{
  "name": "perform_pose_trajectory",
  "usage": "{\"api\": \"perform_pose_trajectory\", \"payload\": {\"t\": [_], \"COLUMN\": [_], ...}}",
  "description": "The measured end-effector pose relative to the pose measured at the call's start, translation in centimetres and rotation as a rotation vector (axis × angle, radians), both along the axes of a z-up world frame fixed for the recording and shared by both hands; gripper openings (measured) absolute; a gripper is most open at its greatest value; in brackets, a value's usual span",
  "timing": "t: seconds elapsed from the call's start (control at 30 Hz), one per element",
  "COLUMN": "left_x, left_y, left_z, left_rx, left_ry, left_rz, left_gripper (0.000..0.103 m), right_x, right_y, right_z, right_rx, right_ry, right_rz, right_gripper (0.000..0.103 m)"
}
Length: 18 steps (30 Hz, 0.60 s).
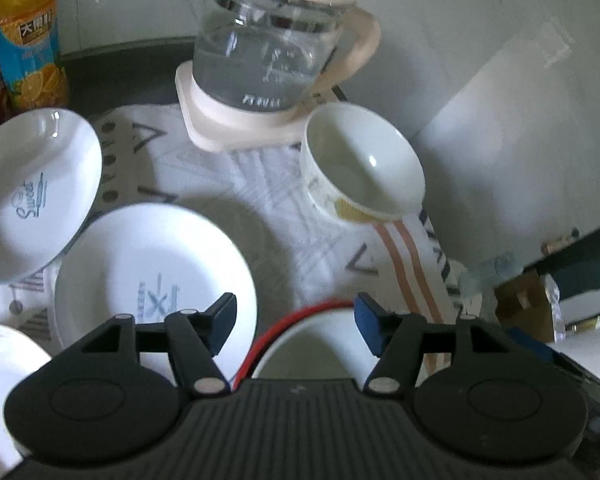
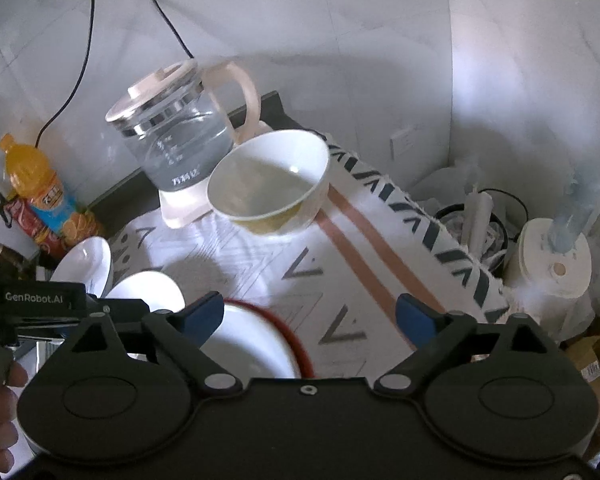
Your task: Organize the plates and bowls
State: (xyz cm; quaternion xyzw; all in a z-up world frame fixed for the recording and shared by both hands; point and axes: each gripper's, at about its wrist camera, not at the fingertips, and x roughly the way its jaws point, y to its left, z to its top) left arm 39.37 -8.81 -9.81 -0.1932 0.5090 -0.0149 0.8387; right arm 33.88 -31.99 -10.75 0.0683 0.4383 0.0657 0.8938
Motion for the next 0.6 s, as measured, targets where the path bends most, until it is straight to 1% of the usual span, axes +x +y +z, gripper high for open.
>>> {"api": "perform_pose_trajectory", "payload": {"t": [0.27,0.37,0.6], "left_x": [3.5,4.7,7.8], "left_y": [-0.6,-0.7,-0.9], "left_z": [-0.5,-1.0,-2.6], "left_rx": [-0.023,-0.045,-0.055], "left_ry": [-0.015,-0.021,-0.018], "left_rz": [0.037,0.054,0.110], "left_gripper": [0.063,0.063,0.063], "right_x": [4.2,5.8,10.1], "right_y": [-0.9,-0.9,-0.7], "right_z": [-0.9,-1.2,-2.5], "right_rx": [0.017,0.018,0.032], "right_ry": [0.007,0.011,0.037], "right_rz": [0.024,0.041,0.073], "right_gripper": [0.093,0.093,0.083]}}
